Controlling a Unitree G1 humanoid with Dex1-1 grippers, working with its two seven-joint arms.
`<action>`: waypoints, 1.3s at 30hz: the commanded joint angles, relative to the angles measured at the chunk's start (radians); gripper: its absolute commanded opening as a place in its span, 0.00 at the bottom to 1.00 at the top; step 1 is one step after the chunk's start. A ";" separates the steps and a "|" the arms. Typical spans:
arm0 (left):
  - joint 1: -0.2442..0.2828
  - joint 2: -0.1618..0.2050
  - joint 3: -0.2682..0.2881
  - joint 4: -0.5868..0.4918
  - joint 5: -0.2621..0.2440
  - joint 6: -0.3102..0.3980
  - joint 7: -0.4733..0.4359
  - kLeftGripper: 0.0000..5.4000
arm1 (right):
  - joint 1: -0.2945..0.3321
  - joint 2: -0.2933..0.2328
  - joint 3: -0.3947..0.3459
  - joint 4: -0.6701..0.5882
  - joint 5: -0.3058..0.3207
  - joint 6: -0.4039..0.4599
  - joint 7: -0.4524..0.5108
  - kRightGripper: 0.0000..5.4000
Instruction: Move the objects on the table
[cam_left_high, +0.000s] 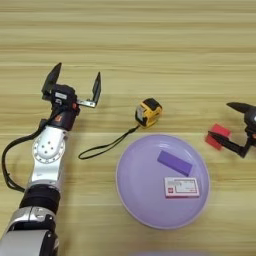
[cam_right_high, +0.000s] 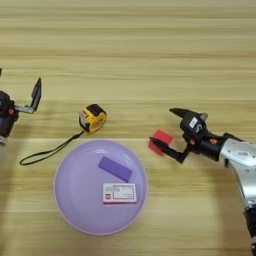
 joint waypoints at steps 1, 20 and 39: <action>-0.016 0.005 -0.002 0.014 0.003 -0.009 0.001 1.00 | 0.021 -0.001 -0.013 -0.131 0.047 -0.002 0.012 1.00; -0.023 -0.001 -0.006 0.027 0.008 -0.014 0.006 1.00 | 0.066 -0.093 0.143 -0.443 0.077 0.103 0.216 1.00; -0.032 -0.008 -0.013 0.035 0.012 -0.010 0.017 1.00 | 0.052 -0.187 0.312 -0.477 0.003 0.167 0.390 1.00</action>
